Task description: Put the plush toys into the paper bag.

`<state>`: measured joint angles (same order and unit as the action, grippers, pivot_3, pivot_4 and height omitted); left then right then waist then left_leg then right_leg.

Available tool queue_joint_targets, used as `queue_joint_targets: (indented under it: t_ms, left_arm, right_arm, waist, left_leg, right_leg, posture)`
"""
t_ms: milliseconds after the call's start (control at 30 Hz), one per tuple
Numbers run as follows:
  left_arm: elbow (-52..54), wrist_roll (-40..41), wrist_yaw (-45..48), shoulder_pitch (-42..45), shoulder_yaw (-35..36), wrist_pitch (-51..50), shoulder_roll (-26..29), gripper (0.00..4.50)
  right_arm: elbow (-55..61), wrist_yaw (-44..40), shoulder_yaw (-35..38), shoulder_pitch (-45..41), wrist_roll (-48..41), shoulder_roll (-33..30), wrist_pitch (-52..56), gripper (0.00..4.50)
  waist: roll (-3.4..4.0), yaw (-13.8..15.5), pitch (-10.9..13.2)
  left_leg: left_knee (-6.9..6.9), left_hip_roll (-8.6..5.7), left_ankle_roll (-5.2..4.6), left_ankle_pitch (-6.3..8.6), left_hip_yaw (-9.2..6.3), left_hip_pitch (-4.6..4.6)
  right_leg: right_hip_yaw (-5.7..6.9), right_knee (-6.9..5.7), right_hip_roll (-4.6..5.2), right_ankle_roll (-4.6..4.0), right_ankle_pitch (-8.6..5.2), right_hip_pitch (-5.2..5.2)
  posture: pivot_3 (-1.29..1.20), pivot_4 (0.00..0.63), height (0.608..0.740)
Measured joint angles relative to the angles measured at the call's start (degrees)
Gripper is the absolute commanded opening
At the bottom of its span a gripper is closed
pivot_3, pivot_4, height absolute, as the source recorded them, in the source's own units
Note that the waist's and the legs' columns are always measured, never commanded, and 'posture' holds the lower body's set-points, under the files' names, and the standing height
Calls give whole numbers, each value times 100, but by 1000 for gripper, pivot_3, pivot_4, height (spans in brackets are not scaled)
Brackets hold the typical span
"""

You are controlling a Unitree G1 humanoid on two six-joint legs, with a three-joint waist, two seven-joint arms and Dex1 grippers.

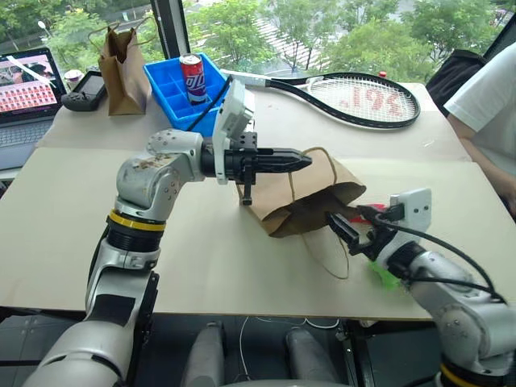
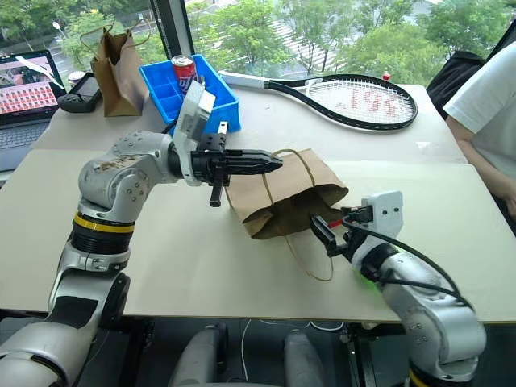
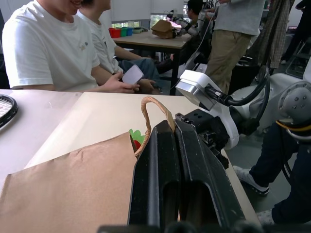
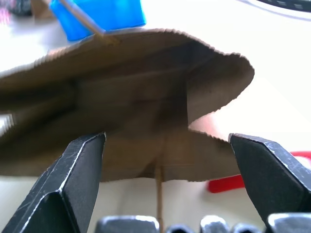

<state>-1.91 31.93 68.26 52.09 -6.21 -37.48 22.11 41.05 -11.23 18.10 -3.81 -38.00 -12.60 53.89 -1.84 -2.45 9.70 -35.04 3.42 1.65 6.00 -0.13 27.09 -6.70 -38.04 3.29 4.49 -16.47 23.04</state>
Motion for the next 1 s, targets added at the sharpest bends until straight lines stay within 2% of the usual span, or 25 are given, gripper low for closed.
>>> queue_joint_targets:
  t_ms: [67, 133, 200, 267, 367, 433, 500, 633, 733, 833, 900, 933, 967, 1000]
  left_arm:
    - [0, -1, 2, 0, -36, 0, -25, 0]
    - [-10, -9, 18, 3, -43, 3, -22, 0]
    - [-76, -19, 74, 51, -43, 5, 30, 0]
    - [-197, -21, 145, 202, -21, 3, 118, 0]
    - [-296, 1, 244, 450, 33, -25, 175, 0]
    - [-363, 23, 290, 522, 56, -34, 190, 0]
    - [-397, 53, 327, 543, 53, -39, 172, 0]
    - [-475, 94, 326, 598, 53, -42, 138, 0]
    - [-511, 95, 319, 600, 53, -42, 140, 0]
    - [-518, 96, 316, 601, 54, -41, 145, 0]
    - [-520, 95, 314, 601, 53, -41, 144, 0]
    - [-520, 95, 313, 601, 53, -41, 145, 0]
    - [-521, 95, 308, 601, 53, -41, 144, 0]
    - [-530, 95, 302, 601, 53, -41, 144, 0]
  right_arm:
    - [2, 80, 66, -50, -250, 334, -202, 4480]
    - [51, 122, 220, -68, -611, 403, -338, 4480]
    - [205, -105, 540, 90, -1021, -118, -347, 4480]
    - [369, -549, 986, 481, -1167, -1091, -347, 4480]
    - [334, -1354, 1585, 1471, -681, -2741, -361, 4480]
    - [85, -1781, 1927, 2034, -160, -3437, -435, 4480]
    - [-161, -2051, 2129, 2306, 91, -3692, -469, 4480]
    - [-298, -2121, 2005, 2479, 196, -3630, -436, 4480]
    - [-431, -1962, 1595, 2483, 300, -3317, -363, 3754]
    - [-721, -1764, 1262, 2307, 400, -2997, -353, 2663]
    - [-858, -1713, 1160, 2230, 437, -2918, -355, 2095]
    - [-863, -1712, 1158, 2225, 438, -2912, -355, 2049]
    - [-889, -1717, 1156, 2195, 443, -2901, -354, 1403]
    - [-890, -1763, 1182, 2190, 382, -2901, -348, 1248]
  waist:
    - [0, -3, 0]
    - [0, 0, 0]
    - [0, 38, 0]
    - [0, 78, 0]
    - [2, 120, -1]
    - [1, 112, -1]
    - [-1, 72, 0]
    - [-2, 22, 0]
    - [-2, 7, 0]
    - [-1, 2, 0]
    - [-1, 6, 0]
    - [-1, 6, 0]
    - [-1, 9, 0]
    - [-1, 11, 0]
  left_leg:
    - [1, -1, 0, 0, 0, 0]
    - [1, -2, 0, 0, 1, 1]
    - [1, -5, 0, 0, 1, 5]
    - [2, -13, 0, 0, 1, 9]
    - [6, -22, -1, 0, 0, 4]
    - [9, -21, -1, 0, -1, -20]
    - [14, -21, -1, 1, -2, -48]
    - [17, -22, 0, 1, -2, -71]
    - [16, -24, 0, 1, -2, -71]
    - [17, -29, 0, 1, -2, -70]
    - [18, -31, 0, 1, -2, -70]
    - [18, -31, 0, 1, -2, -70]
    - [18, -31, 0, 1, -2, -70]
    - [18, -31, 0, 1, -2, -70]
  right_leg:
    - [-1, 0, 0, 0, 0, 0]
    - [-1, 1, 1, 0, 0, 0]
    - [1, 5, 6, 1, -1, -2]
    - [-1, 11, 10, 3, -2, -3]
    - [-8, 17, 13, 6, -5, -8]
    - [-10, 22, 12, 6, -6, -28]
    - [-11, 25, 11, 13, -12, -54]
    - [-13, 29, 13, 33, -26, -76]
    - [-16, 32, 13, 31, -25, -78]
    - [-21, 35, 17, 25, -21, -78]
    - [-22, 35, 17, 26, -21, -79]
    - [-21, 35, 17, 26, -21, -79]
    - [-21, 36, 17, 26, -21, -80]
    - [-21, 36, 17, 26, -21, -81]
  posture:
    - [0, 150, 740]
    - [0, 150, 740]
    - [0, 150, 740]
    - [0, 150, 740]
    - [0, 150, 740]
    - [0, 150, 740]
    - [0, 150, 740]
    - [0, 150, 740]
    - [0, 150, 740]
    - [0, 150, 740]
    - [0, 150, 740]
    - [0, 150, 740]
    - [0, 150, 740]
    - [0, 150, 740]
